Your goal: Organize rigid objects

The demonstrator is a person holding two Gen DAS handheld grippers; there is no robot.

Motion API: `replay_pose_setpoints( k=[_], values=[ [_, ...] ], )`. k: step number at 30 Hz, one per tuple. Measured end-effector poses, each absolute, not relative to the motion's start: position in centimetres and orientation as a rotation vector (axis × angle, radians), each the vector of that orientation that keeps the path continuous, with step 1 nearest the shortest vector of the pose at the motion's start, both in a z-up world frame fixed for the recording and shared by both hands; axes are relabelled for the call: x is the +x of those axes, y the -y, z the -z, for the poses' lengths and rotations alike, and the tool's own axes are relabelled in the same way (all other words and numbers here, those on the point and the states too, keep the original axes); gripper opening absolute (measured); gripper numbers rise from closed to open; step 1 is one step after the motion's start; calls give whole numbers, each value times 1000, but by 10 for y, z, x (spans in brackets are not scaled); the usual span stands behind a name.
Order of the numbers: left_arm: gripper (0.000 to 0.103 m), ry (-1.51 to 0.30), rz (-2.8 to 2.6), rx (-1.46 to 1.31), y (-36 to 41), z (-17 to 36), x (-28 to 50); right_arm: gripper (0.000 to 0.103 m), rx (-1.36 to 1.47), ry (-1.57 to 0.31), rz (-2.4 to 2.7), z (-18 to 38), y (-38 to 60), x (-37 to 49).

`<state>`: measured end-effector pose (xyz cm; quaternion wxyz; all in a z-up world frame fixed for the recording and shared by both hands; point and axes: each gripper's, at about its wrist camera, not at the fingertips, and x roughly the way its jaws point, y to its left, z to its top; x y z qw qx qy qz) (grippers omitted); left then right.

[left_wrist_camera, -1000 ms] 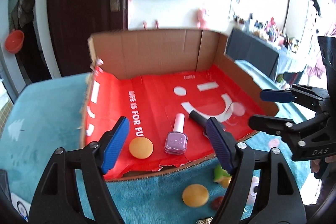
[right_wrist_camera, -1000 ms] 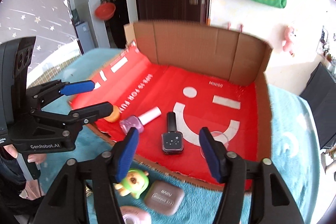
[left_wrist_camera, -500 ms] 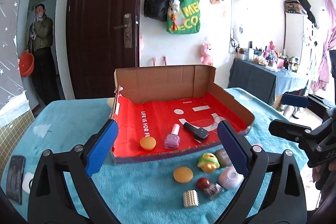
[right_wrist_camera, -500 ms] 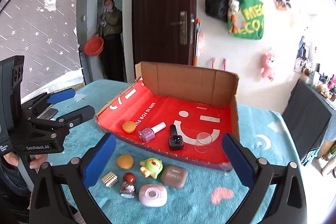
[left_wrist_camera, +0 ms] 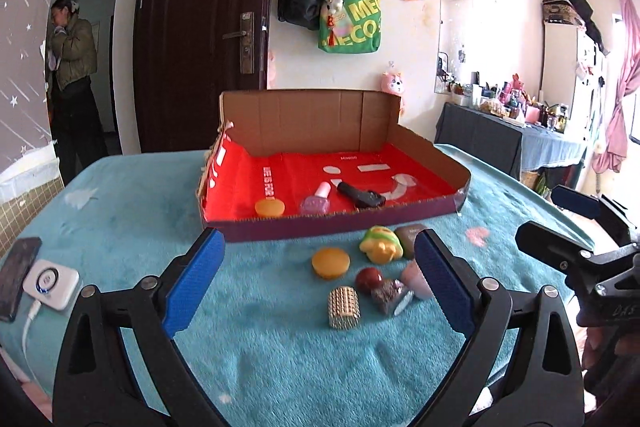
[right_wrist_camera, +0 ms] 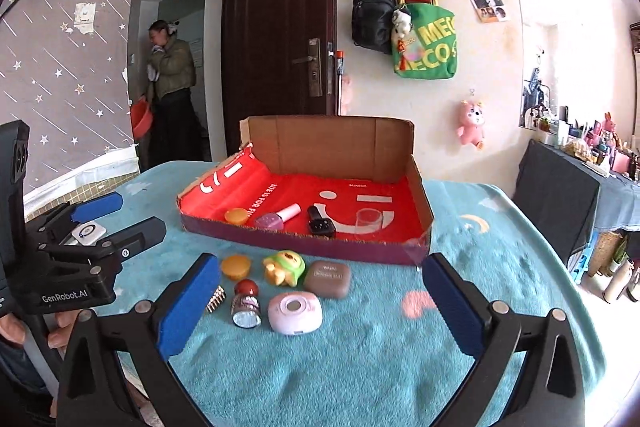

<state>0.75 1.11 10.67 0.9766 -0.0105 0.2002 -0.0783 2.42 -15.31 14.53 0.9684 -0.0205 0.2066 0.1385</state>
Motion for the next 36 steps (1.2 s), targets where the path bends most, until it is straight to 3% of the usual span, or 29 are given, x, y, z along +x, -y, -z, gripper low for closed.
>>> replay_pose_setpoints(
  k=[16, 36],
  values=[
    [97, -451, 106, -46, -10, -42, 1, 103, -23, -408, -207, -71, 155, 17],
    [97, -454, 95, -42, -11, -31, 2, 103, 10, -430, -188, -48, 154, 28]
  ],
)
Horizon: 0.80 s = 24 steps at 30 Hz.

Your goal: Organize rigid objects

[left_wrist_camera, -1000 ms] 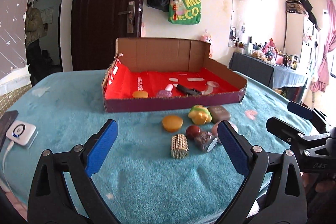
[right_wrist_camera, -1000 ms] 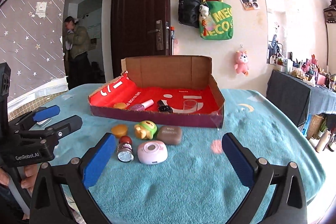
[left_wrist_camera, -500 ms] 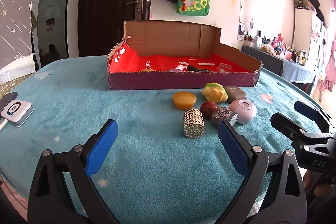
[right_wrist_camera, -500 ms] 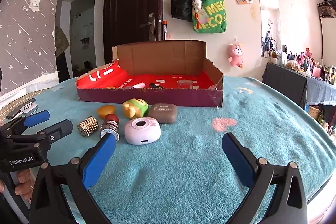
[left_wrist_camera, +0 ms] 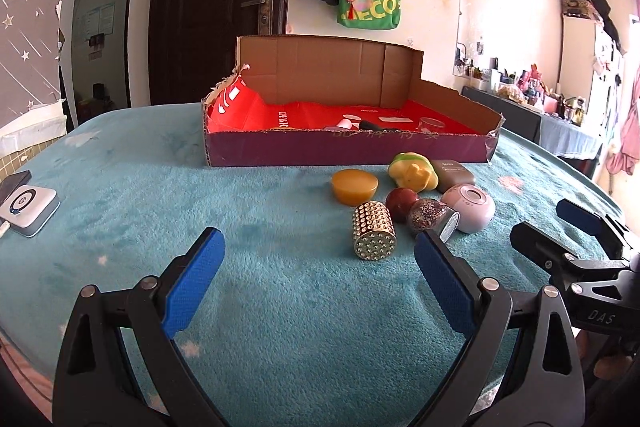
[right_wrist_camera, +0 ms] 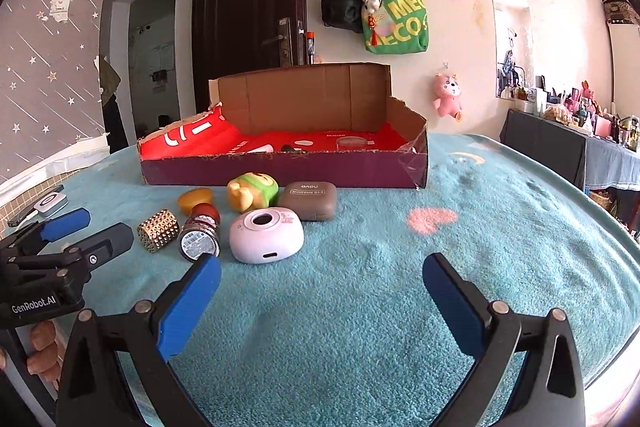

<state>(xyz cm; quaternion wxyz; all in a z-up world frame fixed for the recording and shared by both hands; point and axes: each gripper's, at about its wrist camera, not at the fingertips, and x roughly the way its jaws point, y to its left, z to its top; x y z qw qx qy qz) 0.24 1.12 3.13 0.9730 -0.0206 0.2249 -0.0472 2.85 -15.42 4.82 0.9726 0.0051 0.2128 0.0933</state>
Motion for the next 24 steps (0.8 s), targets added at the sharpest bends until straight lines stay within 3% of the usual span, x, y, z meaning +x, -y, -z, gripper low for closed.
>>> replay_pose_setpoints(
  k=[24],
  values=[
    [97, -554, 114, -42, -8, -37, 32, 103, 34, -473, -237, -51, 151, 47]
  ],
)
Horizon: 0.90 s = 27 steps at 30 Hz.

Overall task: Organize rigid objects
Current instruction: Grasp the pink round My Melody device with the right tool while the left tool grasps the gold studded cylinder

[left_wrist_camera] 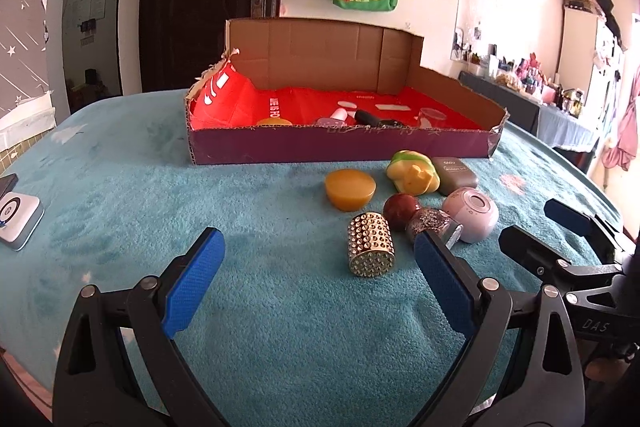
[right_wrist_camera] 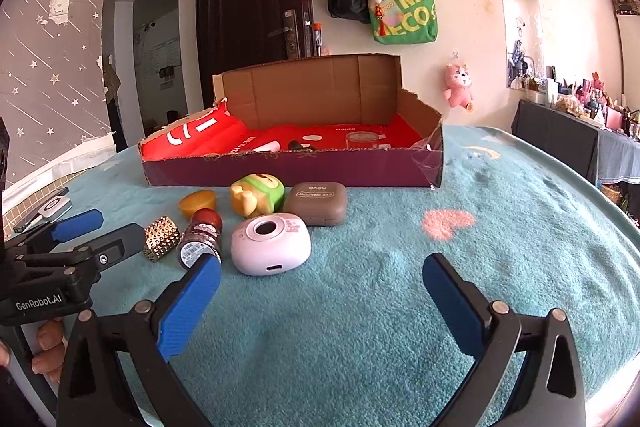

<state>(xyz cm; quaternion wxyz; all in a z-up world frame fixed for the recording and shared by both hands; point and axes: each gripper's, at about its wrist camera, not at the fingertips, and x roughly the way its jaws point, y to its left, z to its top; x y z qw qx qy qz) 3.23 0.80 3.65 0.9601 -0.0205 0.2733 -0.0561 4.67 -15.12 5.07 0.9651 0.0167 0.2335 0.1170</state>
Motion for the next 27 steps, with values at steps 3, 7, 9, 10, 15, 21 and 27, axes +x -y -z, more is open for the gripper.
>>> replay_pose_setpoints(
  k=[3, 7, 9, 10, 15, 21, 27],
  values=[
    [97, -602, 131, -38, -7, -36, 42, 103, 27, -505, -254, -53, 150, 56],
    [97, -648, 140, -33, -6, -36, 52, 103, 19, -547, -278, -56, 149, 67],
    [97, -665, 142, -25, -6, -36, 58, 103, 8, -567, -277, -57, 147, 73],
    [97, -671, 143, -24, -6, -36, 60, 103, 2, -575, -275, -57, 146, 75],
    [96, -709, 163, -18, -4, -35, 68, 103, -21, -628, -290, -58, 141, 87],
    [86, -767, 177, -1, 0, -32, 77, 92, -49, -687, -329, -57, 133, 96],
    [67, -777, 179, 20, 7, -30, 81, 81, -52, -713, -361, -58, 126, 104]
  ],
)
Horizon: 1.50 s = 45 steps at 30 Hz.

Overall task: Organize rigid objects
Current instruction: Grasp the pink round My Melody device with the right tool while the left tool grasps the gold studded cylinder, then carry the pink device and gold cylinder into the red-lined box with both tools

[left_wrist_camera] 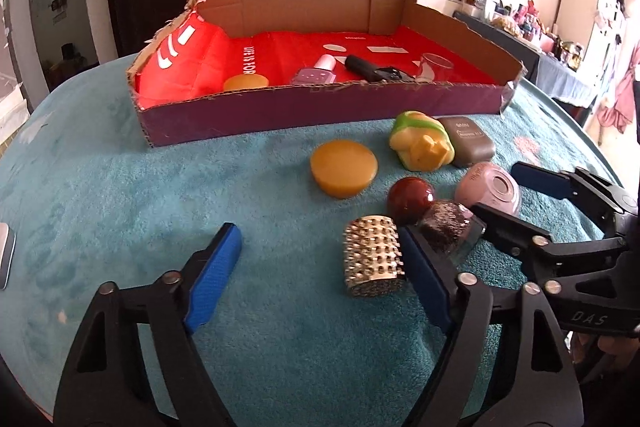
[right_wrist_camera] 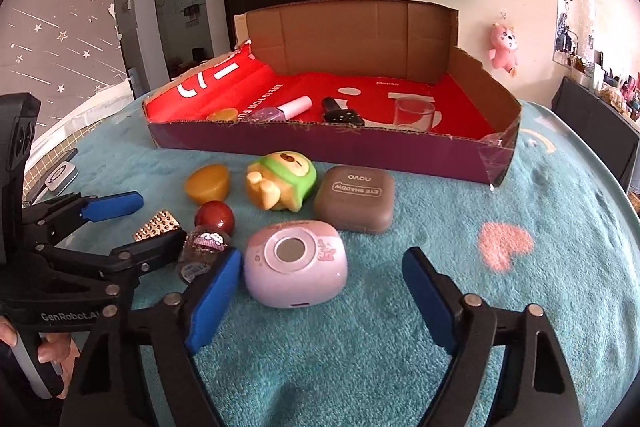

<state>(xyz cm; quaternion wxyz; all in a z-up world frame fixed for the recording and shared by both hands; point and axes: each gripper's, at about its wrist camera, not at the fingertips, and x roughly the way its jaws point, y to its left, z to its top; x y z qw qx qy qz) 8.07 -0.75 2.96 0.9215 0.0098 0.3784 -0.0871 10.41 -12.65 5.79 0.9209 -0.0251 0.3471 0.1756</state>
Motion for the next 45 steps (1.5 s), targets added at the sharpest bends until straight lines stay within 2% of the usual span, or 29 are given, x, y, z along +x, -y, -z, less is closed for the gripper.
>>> replay_pose_setpoints(
  k=[2, 4, 5, 7, 31, 45],
  values=[
    [58, -766, 182, 32, 12, -29, 79, 65, -58, -724, -383, -55, 122, 105],
    [45, -759, 197, 32, 15, -29, 78, 55, -75, -725, -403, -53, 117, 103],
    [33, -755, 207, 27, 16, -30, 77, 55, -88, -713, -402, -53, 115, 100],
    [24, -751, 221, 21, 16, -31, 76, 55, -96, -702, -405, -53, 113, 97],
    [24, -697, 232, -2, 9, -46, 60, 55, 11, -662, -396, -63, 138, 79],
    [24, -590, 231, -13, -4, -94, 77, 55, 12, -588, -393, -102, 144, 97]
  ],
)
